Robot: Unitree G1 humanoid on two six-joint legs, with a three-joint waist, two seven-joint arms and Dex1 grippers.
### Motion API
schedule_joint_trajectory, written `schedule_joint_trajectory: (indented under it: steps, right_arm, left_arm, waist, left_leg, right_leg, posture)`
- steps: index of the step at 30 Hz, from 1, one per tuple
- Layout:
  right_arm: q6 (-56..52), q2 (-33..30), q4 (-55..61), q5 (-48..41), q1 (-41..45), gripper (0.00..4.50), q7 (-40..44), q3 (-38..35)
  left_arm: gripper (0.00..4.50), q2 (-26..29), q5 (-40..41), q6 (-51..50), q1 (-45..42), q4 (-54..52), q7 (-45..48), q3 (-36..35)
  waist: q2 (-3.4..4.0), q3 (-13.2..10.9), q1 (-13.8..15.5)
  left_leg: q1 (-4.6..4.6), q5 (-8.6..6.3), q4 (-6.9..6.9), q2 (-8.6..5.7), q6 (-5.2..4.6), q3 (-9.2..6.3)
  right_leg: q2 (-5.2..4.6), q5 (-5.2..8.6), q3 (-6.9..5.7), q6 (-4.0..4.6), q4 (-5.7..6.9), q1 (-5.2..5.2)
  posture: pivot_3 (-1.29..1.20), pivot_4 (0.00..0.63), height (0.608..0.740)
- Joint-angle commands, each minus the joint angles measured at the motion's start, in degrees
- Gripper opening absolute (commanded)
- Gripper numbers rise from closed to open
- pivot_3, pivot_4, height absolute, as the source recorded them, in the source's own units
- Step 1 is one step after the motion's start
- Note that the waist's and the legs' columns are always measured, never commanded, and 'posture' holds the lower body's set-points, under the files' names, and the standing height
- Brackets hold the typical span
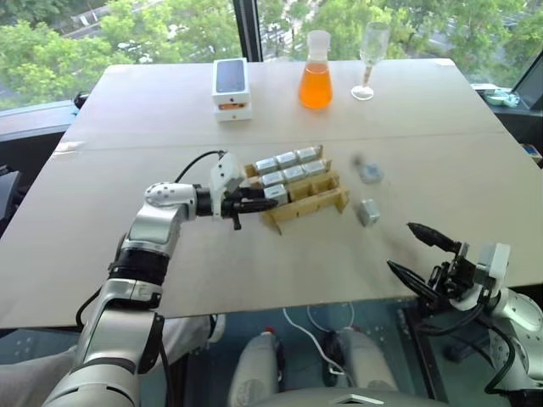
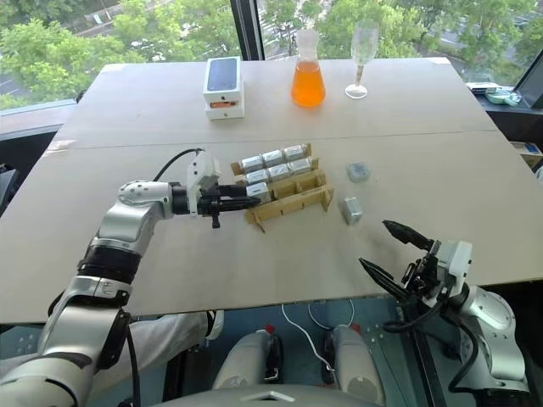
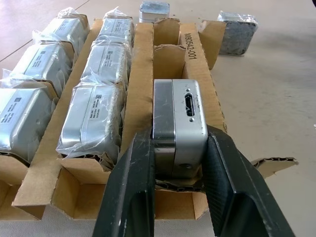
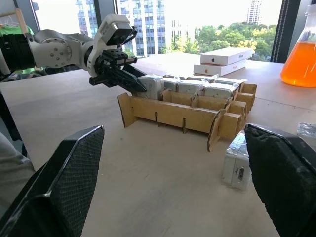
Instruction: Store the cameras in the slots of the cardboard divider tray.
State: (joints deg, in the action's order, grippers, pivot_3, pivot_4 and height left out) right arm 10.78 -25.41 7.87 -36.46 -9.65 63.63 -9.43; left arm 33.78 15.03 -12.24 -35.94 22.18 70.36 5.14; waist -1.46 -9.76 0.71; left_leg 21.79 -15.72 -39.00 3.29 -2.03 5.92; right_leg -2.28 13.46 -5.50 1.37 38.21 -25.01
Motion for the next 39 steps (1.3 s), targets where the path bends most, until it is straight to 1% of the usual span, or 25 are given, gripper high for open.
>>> schedule_joint_trajectory:
  steps: [1,6,7,8,12,13,16,17,22,25,30,34,37,39]
  right_arm:
    - [1.4,0.2,0.03,-0.6,0.96,4.5,0.59,-1.48]
    - [1.69,0.52,-0.6,-0.01,1.97,4.5,0.05,-1.3]
    - [1.77,0.56,-0.68,0.21,2.06,4.5,-0.19,-1.3]
    - [1.78,0.59,-0.7,0.36,2.1,4.5,-0.36,-1.31]
    - [0.12,0.77,-0.46,3.01,2.62,4.5,-4.66,-0.85]
    - [-0.44,1.04,-0.26,4.51,2.79,4.5,-6.74,-0.46]
    - [-5.26,2.25,1.17,9.03,3.41,4.5,-15.3,1.0]
    - [-7.1,2.71,2.24,9.56,3.5,4.5,-17.36,1.59]
    - [-18.94,6.11,9.62,9.93,4.0,4.5,-28.37,5.13]
    - [-25.37,7.63,11.29,11.68,5.44,4.5,-35.7,5.83]
    - [-29.66,8.85,13.08,14.02,6.64,4.5,-40.72,7.28]
    - [-32.97,10.25,13.56,15.29,8.56,4.5,-44.72,7.73]
    - [-33.44,11.2,12.46,16.53,10.5,4.5,-45.63,8.83]
    - [-33.51,11.46,12.0,16.78,11.27,4.5,-45.69,9.05]
  left_arm:
    - [0.75,0.21,0.17,-1.12,1.08,-2.76,-0.6,-0.31]
    - [0.75,-0.42,1.18,-2.58,1.3,-3.66,0.09,-0.23]
    - [1.8,-0.41,1.42,-2.87,1.27,-3.83,0.2,-0.36]
    - [2.11,-0.32,2.04,-3.37,1.3,-4.14,0.84,-0.54]
    - [4.09,0.01,3.04,-4.44,1.54,-5.37,1.24,-1.17]
    - [4.46,0.14,3.28,-4.5,1.71,-5.76,1.2,-1.47]
    - [4.46,0.79,4.37,-5.28,2.4,-7.69,1.09,-2.5]
    - [4.46,1.04,4.84,-5.68,2.64,-8.56,1.1,-2.86]
    - [4.46,2.92,7.49,-8.75,3.29,-13.94,-0.05,-5.72]
    - [4.46,4.37,9.29,-11.43,4.03,-17.72,-0.59,-7.33]
    - [4.46,6.95,13.21,-17.05,6.69,-25.34,-2.29,-10.07]
    - [4.46,10.71,19.53,-24.32,10.79,-34.8,-2.91,-13.83]
    - [4.46,14.75,20.12,-25.91,14.63,-39.81,-3.43,-15.81]
    - [4.46,16.26,20.93,-26.64,16.15,-41.89,-3.77,-16.69]
  waist:
    - [0.0,0.0,0.05]
    - [0.0,0.0,0.08]
    - [0.0,0.0,0.07]
    - [0.0,0.0,0.07]
    - [0.0,0.0,0.09]
    - [0.0,0.0,0.09]
    - [0.0,0.0,0.05]
    - [0.0,0.0,0.04]
    - [0.0,0.0,-0.05]
    - [0.0,0.0,-0.04]
    - [0.0,0.0,-0.01]
    - [-0.01,-0.01,-0.22]
    - [-0.01,-0.01,-0.49]
    - [0.01,-0.01,-0.67]
  left_leg:
    - [0.01,0.02,0.0,0.0,0.03,-0.01]
    - [0.01,0.03,0.0,0.0,0.06,-0.01]
    - [0.01,0.04,0.0,0.0,0.06,-0.01]
    - [0.01,0.04,0.0,0.0,0.07,0.0]
    - [0.02,0.05,0.0,-0.01,0.08,-0.01]
    - [0.02,0.04,-0.01,0.0,0.08,-0.01]
    - [0.01,0.04,-0.07,0.0,0.08,-0.01]
    - [0.01,0.05,-0.08,0.0,0.08,-0.01]
    - [0.04,0.07,-0.08,0.01,0.13,0.0]
    - [0.04,0.07,-0.11,0.01,0.13,0.0]
    - [0.07,0.06,-0.13,-0.04,0.1,0.01]
    - [0.12,0.06,-0.12,-0.02,0.11,0.0]
    - [0.1,0.06,-0.12,-0.02,0.11,0.0]
    - [0.06,0.05,-0.1,0.0,0.1,0.01]
  right_leg:
    - [0.0,0.0,-0.01,0.0,0.0,0.0]
    - [0.0,0.0,-0.01,0.01,0.0,0.0]
    - [0.0,-0.01,-0.02,0.03,0.0,0.0]
    - [0.0,-0.02,-0.01,0.04,0.0,0.0]
    - [-0.02,-0.03,-0.02,0.05,0.01,0.0]
    - [-0.02,-0.03,-0.02,0.05,0.01,0.0]
    - [-0.12,-0.01,-0.01,0.02,0.12,-0.01]
    - [-0.25,-0.01,-0.01,0.02,0.14,-0.02]
    - [-0.29,-0.01,0.03,0.06,0.32,-0.12]
    - [-0.3,0.01,0.03,0.03,0.33,-0.12]
    - [-0.37,0.02,0.04,0.01,0.32,-0.12]
    - [-0.36,0.03,0.04,0.01,0.31,-0.18]
    - [-0.36,0.03,0.06,0.0,0.33,-0.18]
    - [-0.34,0.04,0.07,0.0,0.34,-0.18]
  posture:
    - [0.0,0.15,0.74]
    - [0.0,0.15,0.74]
    - [0.0,0.15,0.74]
    - [0.0,0.15,0.74]
    - [0.0,0.15,0.74]
    - [0.0,0.15,0.74]
    - [0.0,0.15,0.74]
    - [0.0,0.15,0.74]
    - [0.0,0.15,0.74]
    - [0.0,0.15,0.74]
    - [0.0,0.15,0.74]
    - [0.0,0.15,0.74]
    - [0.0,0.15,0.74]
    - [0.0,0.15,0.74]
